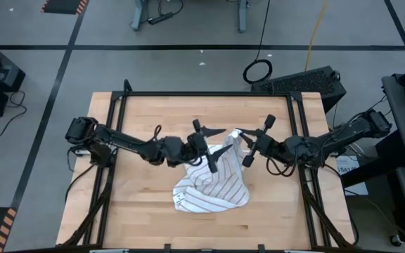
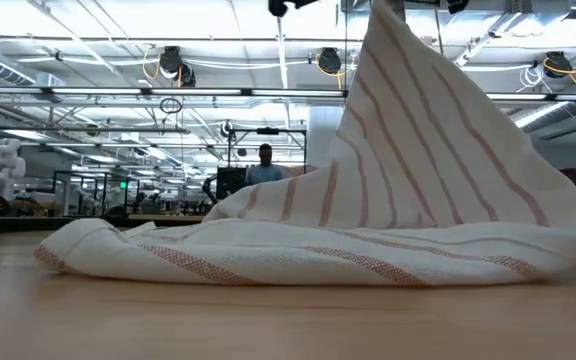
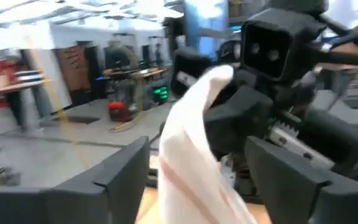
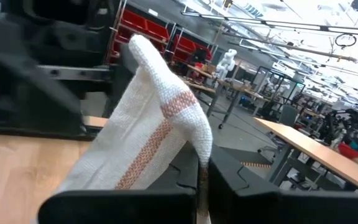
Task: Roll towel
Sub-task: Roll the white towel
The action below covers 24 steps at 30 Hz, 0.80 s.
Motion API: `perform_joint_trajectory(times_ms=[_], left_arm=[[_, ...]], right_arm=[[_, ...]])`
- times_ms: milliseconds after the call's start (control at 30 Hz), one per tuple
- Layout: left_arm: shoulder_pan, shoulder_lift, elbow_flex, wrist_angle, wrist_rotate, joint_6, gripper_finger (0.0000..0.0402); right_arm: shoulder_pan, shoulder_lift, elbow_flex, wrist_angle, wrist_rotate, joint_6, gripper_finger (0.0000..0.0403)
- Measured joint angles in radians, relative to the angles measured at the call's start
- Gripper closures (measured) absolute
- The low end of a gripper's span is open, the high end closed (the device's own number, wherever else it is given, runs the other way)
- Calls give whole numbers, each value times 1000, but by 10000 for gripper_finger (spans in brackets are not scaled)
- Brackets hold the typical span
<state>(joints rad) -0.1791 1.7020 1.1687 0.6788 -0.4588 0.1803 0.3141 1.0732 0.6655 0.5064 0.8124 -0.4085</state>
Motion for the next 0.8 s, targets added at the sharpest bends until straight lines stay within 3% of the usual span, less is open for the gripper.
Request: perform_joint_trajectory(times_ms=[67,133,233,300,533,800], left_arm=[[27,0,0,-12,176,-20,186],[53,0,0,-20,268,-64,246],[92,-1,0,-54,270,-79,350],[109,0,0,-82,267,-92,386],[113,-21,0,-136,343,-89,398],[109,-88,0,-251,357,-70,400]], right_arm=[[0,6,0,0,0,-4,399],[0,13,0,-1,-2,-15,399],[0,16,0,-25,-2,-21,399],[1,16,0,-41,-1,-10,399],[2,16,0,-153,-3,83,392],[3,14,0,-198,-3,142,348]])
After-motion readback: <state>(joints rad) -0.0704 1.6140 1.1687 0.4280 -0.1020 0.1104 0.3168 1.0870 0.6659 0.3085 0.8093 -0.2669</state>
